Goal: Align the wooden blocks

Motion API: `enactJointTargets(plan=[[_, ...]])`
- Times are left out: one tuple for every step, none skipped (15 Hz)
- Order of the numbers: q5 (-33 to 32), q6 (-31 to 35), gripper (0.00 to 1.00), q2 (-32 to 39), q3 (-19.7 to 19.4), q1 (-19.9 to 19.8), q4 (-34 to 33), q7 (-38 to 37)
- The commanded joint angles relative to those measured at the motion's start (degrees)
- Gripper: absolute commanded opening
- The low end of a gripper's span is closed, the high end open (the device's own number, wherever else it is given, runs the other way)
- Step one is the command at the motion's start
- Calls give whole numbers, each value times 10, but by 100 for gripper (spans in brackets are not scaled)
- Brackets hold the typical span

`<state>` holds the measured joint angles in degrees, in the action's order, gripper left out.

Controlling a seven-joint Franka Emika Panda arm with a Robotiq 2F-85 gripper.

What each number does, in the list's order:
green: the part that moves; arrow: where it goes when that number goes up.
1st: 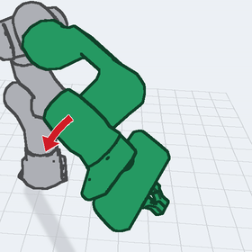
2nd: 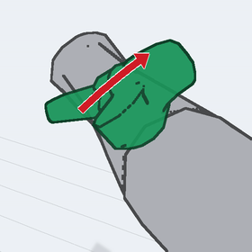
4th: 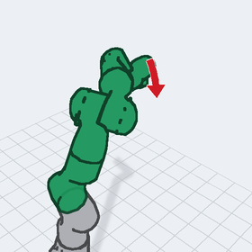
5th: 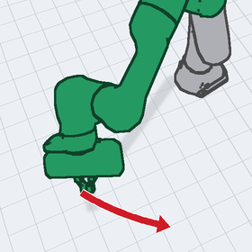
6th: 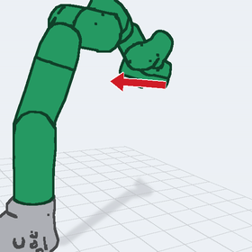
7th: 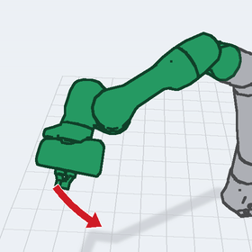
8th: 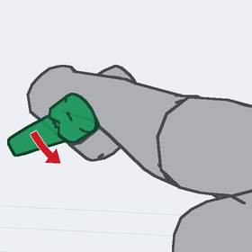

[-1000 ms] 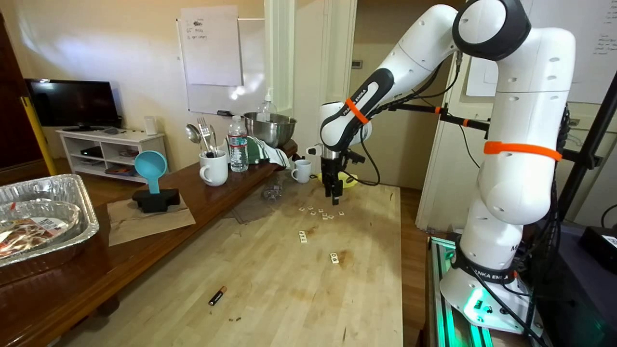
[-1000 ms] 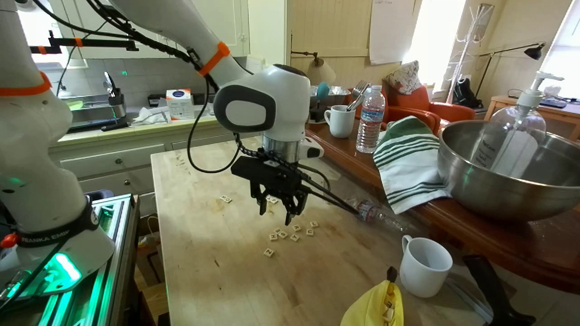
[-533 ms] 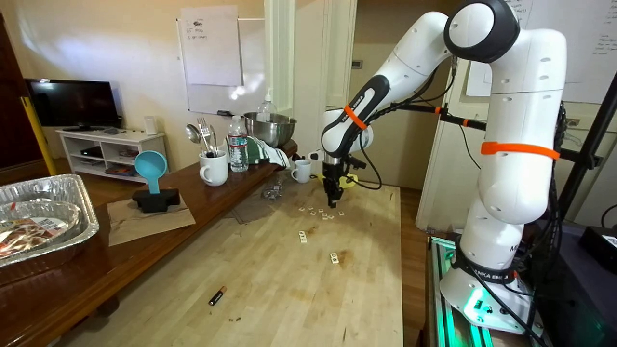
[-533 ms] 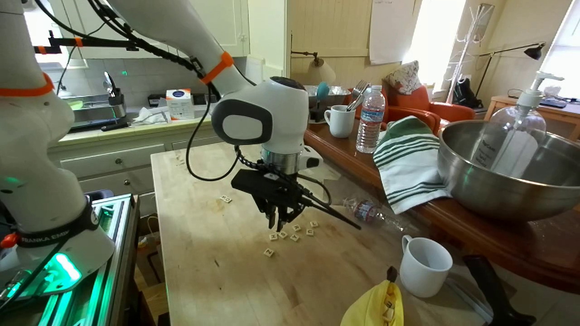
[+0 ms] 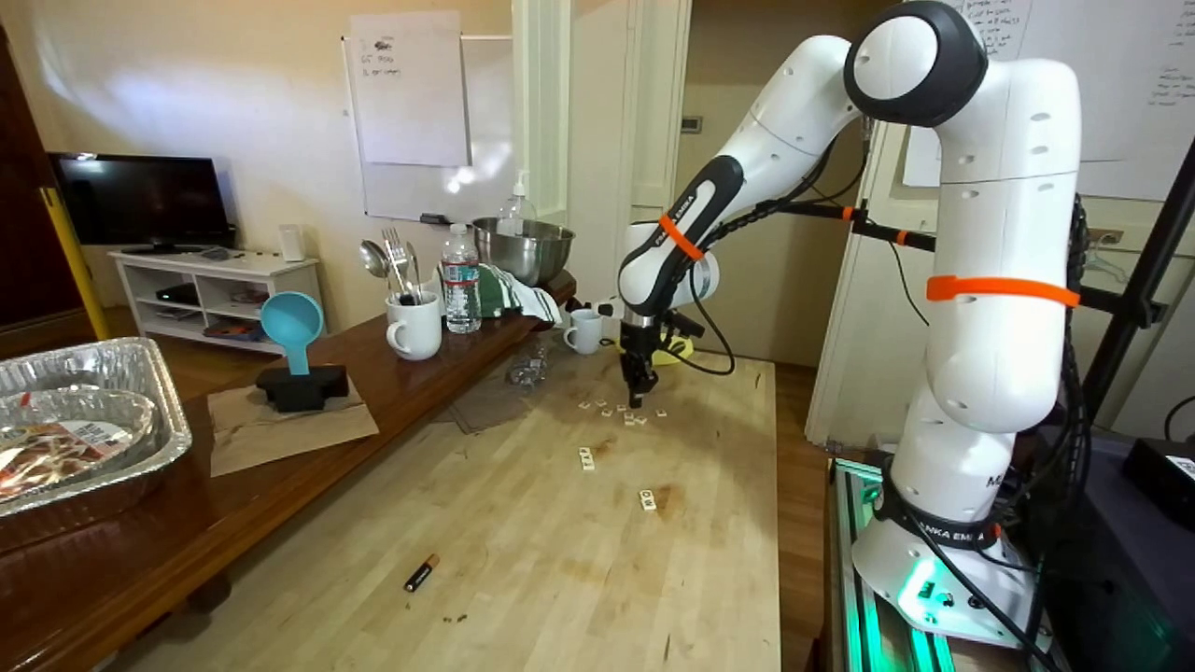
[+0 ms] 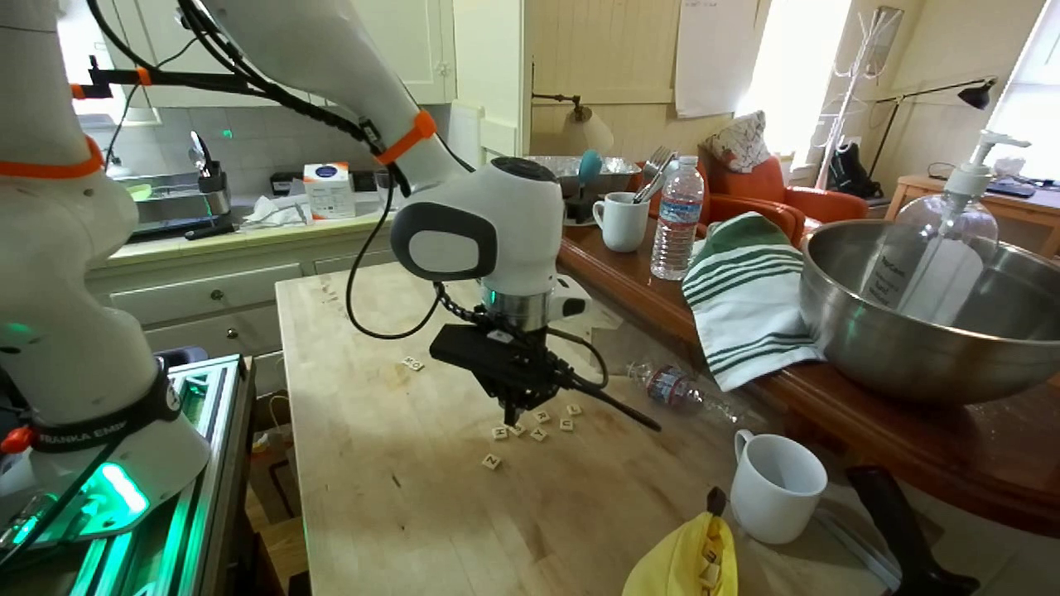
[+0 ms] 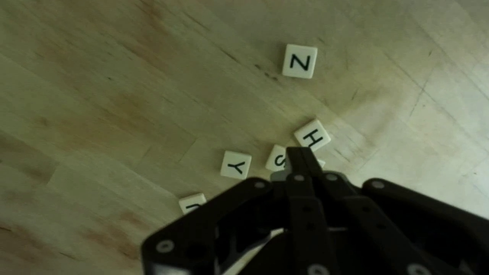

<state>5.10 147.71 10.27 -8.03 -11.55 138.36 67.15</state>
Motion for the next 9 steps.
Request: enactJointTargets(plan=[[11, 38, 0, 20, 17, -13, 1, 18], [9, 44, 0, 24, 19, -14, 0, 17], [8, 49, 0, 27, 21, -14, 0, 16], [5, 52, 0, 31, 22, -15, -1, 15], [4, 54, 0, 33, 24, -15, -2, 14], [3, 57, 0, 37, 25, -16, -3, 13], [0, 57, 0, 40, 26, -17, -4, 11], [2, 56, 0, 43, 27, -18, -6, 10], [3, 57, 0, 46, 28, -19, -7, 7]])
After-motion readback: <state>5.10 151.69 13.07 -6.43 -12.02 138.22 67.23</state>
